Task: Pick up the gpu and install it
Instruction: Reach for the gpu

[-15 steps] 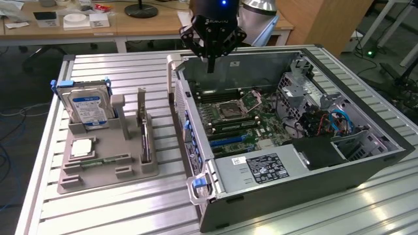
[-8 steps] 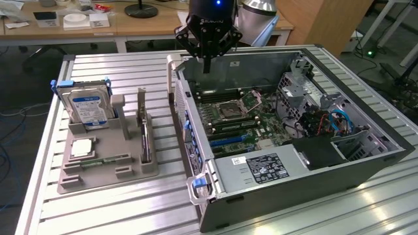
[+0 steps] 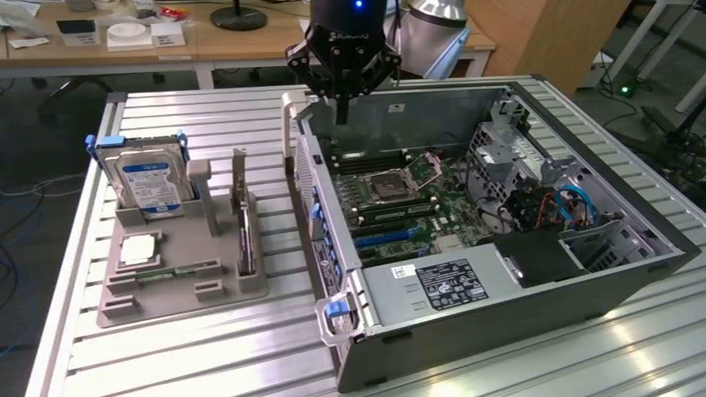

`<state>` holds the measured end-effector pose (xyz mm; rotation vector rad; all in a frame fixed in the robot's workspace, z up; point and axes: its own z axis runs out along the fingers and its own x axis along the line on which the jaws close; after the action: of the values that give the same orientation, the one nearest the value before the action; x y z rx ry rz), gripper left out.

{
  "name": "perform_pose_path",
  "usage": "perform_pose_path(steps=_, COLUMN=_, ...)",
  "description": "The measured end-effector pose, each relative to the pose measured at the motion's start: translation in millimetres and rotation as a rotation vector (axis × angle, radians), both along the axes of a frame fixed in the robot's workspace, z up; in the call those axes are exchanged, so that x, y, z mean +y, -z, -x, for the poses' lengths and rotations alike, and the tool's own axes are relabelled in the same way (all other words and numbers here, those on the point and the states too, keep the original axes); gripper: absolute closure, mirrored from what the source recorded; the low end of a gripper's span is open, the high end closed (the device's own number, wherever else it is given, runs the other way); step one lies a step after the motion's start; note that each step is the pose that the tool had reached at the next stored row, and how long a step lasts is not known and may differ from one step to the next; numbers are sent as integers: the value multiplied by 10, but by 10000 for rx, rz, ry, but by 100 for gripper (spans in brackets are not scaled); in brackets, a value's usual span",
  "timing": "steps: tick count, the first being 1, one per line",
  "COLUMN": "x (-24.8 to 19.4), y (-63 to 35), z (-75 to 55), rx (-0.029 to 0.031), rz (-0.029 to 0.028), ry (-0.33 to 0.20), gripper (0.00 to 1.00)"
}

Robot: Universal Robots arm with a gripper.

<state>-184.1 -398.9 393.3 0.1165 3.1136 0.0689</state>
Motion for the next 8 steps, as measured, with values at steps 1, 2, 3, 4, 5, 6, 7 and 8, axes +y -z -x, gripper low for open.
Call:
perform_pose_path(steps=1, x=0, y=0, z=11, rx=0, rz=0, ry=0, gripper=90)
perform_pose_path(steps=2, x=0, y=0, z=21, rx=0, rz=0, ry=0, gripper=90)
perform_pose_path(steps=3, x=0, y=0, z=31, rx=1, rz=0, ry=0, gripper=90)
perform_pose_path(steps=4, x=0, y=0, z=41, rx=0, rz=0, ry=0, gripper=90)
perform_pose_path(steps=5, x=0, y=0, z=51, rx=1, rz=1, ry=0, gripper=90)
perform_pose_path(steps=6, x=0, y=0, z=76, rx=1, rz=1, ry=0, gripper=90)
perform_pose_path(steps=7, x=0, y=0, z=98, rx=1, rz=0, ry=1, gripper=90)
perform_pose_path(steps=8, x=0, y=0, z=108, rx=0, rz=0, ry=1, gripper=90)
